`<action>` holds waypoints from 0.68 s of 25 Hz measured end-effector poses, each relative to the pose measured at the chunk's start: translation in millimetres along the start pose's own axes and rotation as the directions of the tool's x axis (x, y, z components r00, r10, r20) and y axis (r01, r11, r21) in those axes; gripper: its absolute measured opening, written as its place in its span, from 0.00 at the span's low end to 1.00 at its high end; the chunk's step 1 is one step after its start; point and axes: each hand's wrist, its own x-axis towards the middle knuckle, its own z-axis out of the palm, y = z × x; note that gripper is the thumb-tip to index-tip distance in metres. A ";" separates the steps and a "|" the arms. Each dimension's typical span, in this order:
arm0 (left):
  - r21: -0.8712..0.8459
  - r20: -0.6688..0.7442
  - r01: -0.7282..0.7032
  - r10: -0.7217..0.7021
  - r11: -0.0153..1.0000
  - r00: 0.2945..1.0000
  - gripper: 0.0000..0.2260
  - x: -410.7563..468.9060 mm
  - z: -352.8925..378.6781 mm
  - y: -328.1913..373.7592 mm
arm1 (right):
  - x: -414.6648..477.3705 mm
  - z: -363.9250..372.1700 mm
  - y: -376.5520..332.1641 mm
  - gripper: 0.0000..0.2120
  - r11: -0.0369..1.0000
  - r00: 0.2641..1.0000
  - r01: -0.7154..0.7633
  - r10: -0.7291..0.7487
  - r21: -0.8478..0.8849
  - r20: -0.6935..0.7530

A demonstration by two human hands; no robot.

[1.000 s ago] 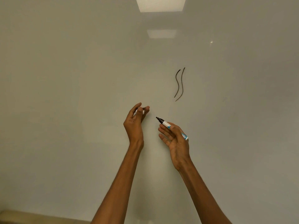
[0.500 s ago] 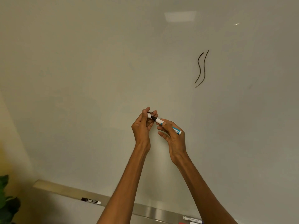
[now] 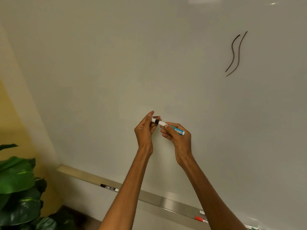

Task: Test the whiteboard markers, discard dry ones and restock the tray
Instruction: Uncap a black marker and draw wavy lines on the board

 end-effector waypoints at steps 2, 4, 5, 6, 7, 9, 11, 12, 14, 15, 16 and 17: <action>0.021 -0.022 -0.012 0.012 1.000 1.000 0.09 1.1 -13.3 0.7 | -3.1 9.4 10.7 0.08 1.000 1.000 -0.018 0.018 0.012 0.011; 0.031 -0.029 -0.024 0.025 0.999 0.999 0.09 2.7 -26.6 2.3 | -6.5 19.5 21.1 0.08 0.999 0.999 -0.037 0.036 0.031 0.023; 0.032 -0.031 -0.025 0.026 0.999 0.999 0.09 3.3 -33.8 2.9 | -8.1 24.3 26.1 0.08 0.998 0.999 -0.048 0.046 0.039 0.029; 0.033 -0.033 -0.024 0.025 0.999 0.999 0.09 4.6 -42.2 3.4 | -10.2 29.6 31.8 0.08 0.997 0.998 -0.059 0.057 0.045 0.037; 0.037 -0.036 -0.020 0.021 0.999 0.999 0.09 5.9 -50.9 3.5 | -12.3 34.8 37.1 0.08 0.996 0.997 -0.071 0.068 0.048 0.045; 0.046 -0.053 0.001 0.001 0.999 0.999 0.09 8.1 -69.4 2.8 | -17.2 44.9 48.2 0.07 0.994 0.994 -0.097 0.094 0.053 0.059; 0.047 -0.069 0.015 -0.011 0.999 0.998 0.10 9.9 -87.2 1.7 | -22.3 55.8 61.4 0.07 0.991 0.991 -0.119 0.115 0.059 0.071; 0.050 -0.077 0.017 -0.014 0.999 0.997 0.10 10.8 -95.0 1.0 | -24.8 61.1 68.3 0.07 0.990 0.990 -0.128 0.123 0.064 0.073; 0.056 -0.092 0.023 -0.018 0.998 0.996 0.10 12.5 -110.1 1.4 | -30.2 71.8 82.1 0.07 0.987 0.987 -0.146 0.141 0.069 0.071; 0.056 -0.098 0.027 -0.022 0.998 0.995 0.10 13.2 -117.3 1.1 | -32.2 76.6 88.0 0.07 0.985 0.986 -0.158 0.153 0.072 0.072; 0.059 -0.104 0.032 -0.026 0.998 0.994 0.10 14.3 -126.3 0.9 | -33.9 81.5 94.5 0.07 0.982 0.983 -0.174 0.168 0.077 0.079; 0.066 -0.110 0.038 -0.030 0.997 0.994 0.10 15.4 -137.0 0.9 | -35.2 86.3 101.3 0.07 0.977 0.978 -0.197 0.189 0.085 0.089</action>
